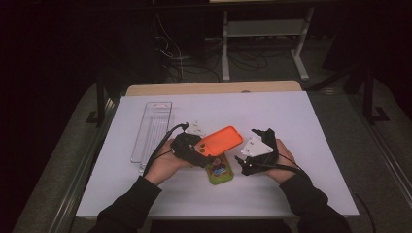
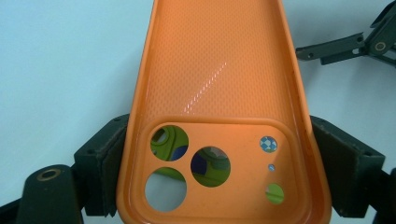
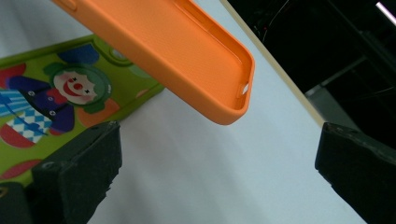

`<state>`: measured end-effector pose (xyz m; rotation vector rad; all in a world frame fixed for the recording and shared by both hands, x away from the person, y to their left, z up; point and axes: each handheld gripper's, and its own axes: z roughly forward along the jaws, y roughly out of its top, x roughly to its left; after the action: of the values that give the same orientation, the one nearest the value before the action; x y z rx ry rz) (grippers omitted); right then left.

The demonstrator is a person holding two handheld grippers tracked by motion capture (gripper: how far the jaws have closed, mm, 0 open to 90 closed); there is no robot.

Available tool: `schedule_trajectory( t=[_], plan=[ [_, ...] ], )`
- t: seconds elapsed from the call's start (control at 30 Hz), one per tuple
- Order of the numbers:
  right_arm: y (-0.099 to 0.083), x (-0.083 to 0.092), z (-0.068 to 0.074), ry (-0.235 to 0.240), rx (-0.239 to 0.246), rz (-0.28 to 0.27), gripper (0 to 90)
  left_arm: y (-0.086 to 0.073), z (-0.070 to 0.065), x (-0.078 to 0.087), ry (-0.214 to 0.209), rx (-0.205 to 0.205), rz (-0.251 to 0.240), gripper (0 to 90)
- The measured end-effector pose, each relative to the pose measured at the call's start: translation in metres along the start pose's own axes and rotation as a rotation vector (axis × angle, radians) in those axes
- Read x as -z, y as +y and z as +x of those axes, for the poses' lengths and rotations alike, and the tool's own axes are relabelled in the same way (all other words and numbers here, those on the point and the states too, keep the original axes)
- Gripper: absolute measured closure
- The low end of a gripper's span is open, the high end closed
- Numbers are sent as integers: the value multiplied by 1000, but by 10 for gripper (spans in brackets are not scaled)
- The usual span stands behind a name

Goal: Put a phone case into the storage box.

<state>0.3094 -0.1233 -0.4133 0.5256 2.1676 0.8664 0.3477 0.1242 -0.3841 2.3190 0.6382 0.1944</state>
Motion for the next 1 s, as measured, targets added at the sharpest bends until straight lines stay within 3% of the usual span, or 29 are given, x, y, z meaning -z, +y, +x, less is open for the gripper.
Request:
schedule_trajectory(
  t=[0.07, 0.13, 0.2, 0.3, 0.43, 0.6, 0.67, 0.83, 0.87, 1.0],
  plan=[
    [0, 0, 0, -20, 50, 2, 0, 0, 0, 0, 0, -2, 1, 158],
    [0, 0, 2, -33, 74, 4, 0, 0, -2, -1, -1, 24, -21, 158],
    [0, 0, 4, -46, 110, -1, 0, 0, -1, 0, 0, -1, 3, 158],
    [1, 0, 7, -73, 155, -1, 0, 0, 0, 0, 3, -11, 0, 158],
    [1, 0, 13, -111, 218, -6, 0, 0, -3, -2, 0, 30, -26, 158],
    [1, -1, 18, -156, 314, -17, 0, 0, -3, -2, 3, 20, -24, 158],
    [0, -2, 19, -175, 364, -17, 0, 0, -4, -2, -4, 42, -23, 158],
    [0, -1, 23, -203, 429, -21, 0, 0, -3, -1, -6, 15, -3, 158],
    [0, -2, 22, -208, 467, -13, 0, 0, -4, -2, -7, 26, -13, 158],
    [-1, -2, 26, -229, 491, -19, 0, 0, -4, -2, -4, 23, -10, 158]
  ],
)
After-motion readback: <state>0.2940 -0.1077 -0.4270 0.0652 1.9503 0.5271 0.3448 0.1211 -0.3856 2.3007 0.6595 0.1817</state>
